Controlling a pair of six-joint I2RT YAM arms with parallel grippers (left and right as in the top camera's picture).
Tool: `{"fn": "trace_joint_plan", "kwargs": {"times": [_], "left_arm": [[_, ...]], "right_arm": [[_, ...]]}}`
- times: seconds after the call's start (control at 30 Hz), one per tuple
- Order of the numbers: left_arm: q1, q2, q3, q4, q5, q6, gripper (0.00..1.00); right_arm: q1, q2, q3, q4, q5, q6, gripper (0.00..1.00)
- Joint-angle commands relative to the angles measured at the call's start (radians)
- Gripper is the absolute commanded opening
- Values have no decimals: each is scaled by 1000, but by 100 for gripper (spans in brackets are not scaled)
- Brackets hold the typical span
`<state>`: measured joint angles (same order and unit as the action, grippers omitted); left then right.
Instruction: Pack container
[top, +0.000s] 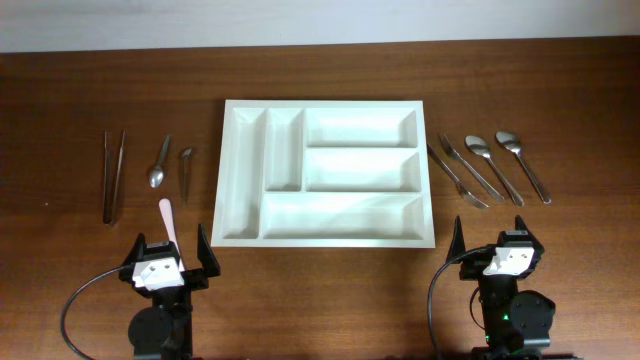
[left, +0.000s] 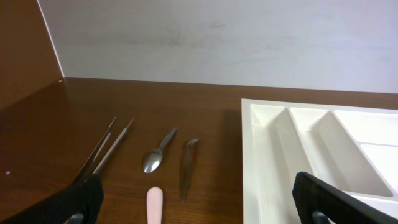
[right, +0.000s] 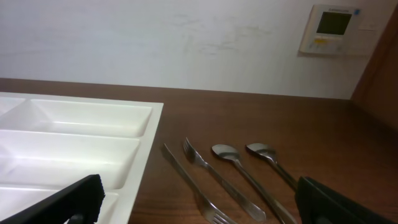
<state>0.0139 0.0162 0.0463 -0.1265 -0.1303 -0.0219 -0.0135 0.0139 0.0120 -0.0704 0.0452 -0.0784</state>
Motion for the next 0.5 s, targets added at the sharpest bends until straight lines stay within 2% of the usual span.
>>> {"fn": "trace_joint_plan", "kwargs": {"times": [0.0,0.13,0.27,0.37,0.47], "left_arm": [[4,-10,-13,6,14,16,99],[4,-10,-13,6,14,16,99],[4,-10,-13,6,14,16,99],[4,-10,-13,6,14,16,99],[4,-10,-13,6,14,16,99]], "right_arm": [[-8,-10,-6,3,-30,9,99],[-8,-5,37,15,-92,9,99],[-8,87,189,15,0,8,99],[-8,265,336,5,18,-9,99],[-8,505,523,-107,-2,-61,99]]}}
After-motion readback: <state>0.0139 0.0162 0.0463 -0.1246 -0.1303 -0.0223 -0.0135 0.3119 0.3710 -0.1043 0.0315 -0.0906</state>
